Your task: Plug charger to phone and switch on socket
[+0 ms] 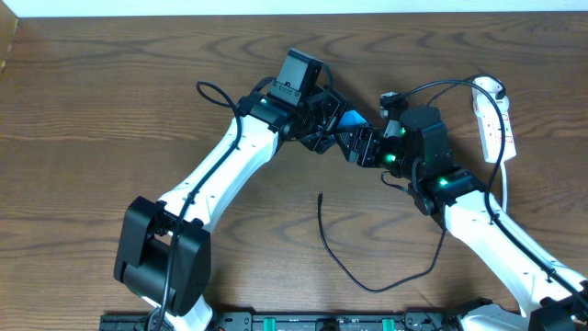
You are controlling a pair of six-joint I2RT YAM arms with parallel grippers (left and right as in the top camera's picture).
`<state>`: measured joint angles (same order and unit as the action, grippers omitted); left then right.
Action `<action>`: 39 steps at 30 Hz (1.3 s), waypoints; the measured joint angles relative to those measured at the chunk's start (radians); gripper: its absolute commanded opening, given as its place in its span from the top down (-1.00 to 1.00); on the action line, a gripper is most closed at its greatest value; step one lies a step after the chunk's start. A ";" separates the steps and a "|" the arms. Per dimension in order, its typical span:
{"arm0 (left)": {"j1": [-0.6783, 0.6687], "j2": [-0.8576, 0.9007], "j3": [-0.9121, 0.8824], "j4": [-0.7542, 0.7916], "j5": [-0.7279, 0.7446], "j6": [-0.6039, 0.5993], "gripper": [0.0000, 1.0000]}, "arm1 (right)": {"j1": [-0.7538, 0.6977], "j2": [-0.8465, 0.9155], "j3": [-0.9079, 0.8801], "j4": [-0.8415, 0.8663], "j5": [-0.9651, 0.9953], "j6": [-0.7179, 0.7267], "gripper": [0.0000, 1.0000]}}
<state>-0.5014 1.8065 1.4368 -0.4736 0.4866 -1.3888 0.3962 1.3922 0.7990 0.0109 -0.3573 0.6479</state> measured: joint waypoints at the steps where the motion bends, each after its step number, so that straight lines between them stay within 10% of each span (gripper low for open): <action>1: -0.001 0.000 0.000 0.000 0.000 -0.001 0.85 | 0.000 0.000 0.000 0.000 0.000 0.000 -0.29; 11: -0.045 0.000 0.000 0.002 -0.003 -0.003 0.85 | 0.003 0.000 0.000 -0.004 0.007 0.003 -0.04; 26: -0.048 0.000 0.000 0.002 -0.004 -0.003 0.85 | 0.001 0.000 0.000 -0.035 0.051 0.017 0.96; 35: -0.045 -0.002 0.005 0.020 -0.026 -0.005 0.83 | 0.003 0.008 -0.004 -0.053 0.048 0.017 0.98; 39: -0.043 -0.008 0.013 0.024 -0.029 -0.005 0.41 | 0.008 0.009 -0.010 -0.051 0.032 0.018 0.98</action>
<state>-0.5442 1.7988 1.4502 -0.4500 0.4576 -1.3941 0.4046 1.4014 0.7891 -0.0402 -0.3252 0.6659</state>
